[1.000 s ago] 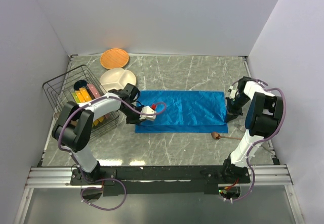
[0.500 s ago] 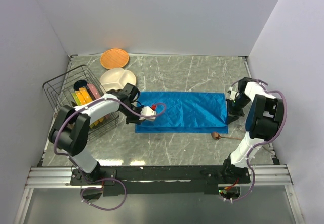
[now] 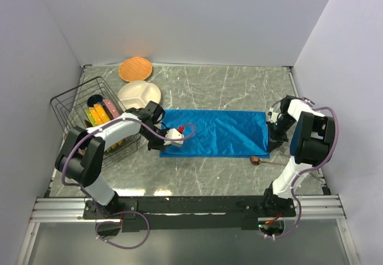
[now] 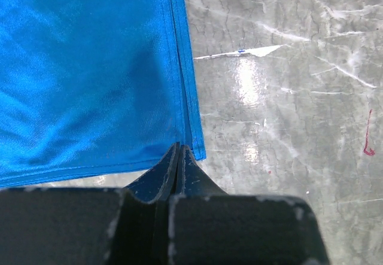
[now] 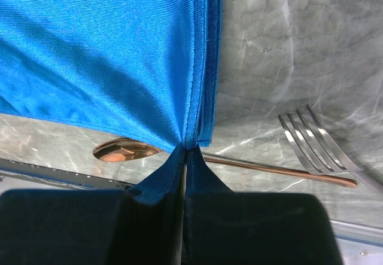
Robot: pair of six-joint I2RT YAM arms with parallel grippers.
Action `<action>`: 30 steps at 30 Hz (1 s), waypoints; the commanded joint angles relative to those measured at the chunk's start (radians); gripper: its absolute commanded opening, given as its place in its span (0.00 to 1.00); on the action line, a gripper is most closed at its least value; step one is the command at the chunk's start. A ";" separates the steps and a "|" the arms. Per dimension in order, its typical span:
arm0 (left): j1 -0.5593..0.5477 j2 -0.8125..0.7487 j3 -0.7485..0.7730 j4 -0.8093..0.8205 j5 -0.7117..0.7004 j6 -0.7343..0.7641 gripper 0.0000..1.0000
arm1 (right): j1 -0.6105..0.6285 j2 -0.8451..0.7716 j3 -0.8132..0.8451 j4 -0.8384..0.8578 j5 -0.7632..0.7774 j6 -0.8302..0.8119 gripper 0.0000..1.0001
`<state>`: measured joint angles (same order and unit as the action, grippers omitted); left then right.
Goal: Fold the napkin into a case and place the utensils inside
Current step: Fold and flatten the napkin at the center of the board, then smooth out the top corner of the square-folded napkin at the center of the board.
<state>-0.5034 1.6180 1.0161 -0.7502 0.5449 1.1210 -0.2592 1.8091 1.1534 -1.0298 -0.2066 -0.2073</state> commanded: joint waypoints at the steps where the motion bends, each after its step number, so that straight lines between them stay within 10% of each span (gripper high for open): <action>1: -0.009 -0.021 -0.007 -0.006 0.043 0.000 0.01 | 0.005 -0.024 -0.015 -0.009 0.015 -0.012 0.00; 14: -0.007 -0.007 -0.016 -0.014 0.027 0.011 0.01 | 0.006 -0.008 -0.032 0.008 0.021 -0.009 0.07; 24: 0.035 -0.043 0.143 -0.034 0.078 -0.153 0.42 | 0.002 -0.057 0.192 -0.098 -0.011 -0.067 0.65; 30: 0.071 -0.018 0.281 0.142 0.050 -0.482 0.53 | 0.020 -0.024 0.426 -0.061 -0.065 -0.099 0.77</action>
<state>-0.4496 1.6161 1.1942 -0.7349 0.5785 0.8818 -0.2565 1.8084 1.4570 -1.0996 -0.2333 -0.2768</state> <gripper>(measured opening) 0.506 0.755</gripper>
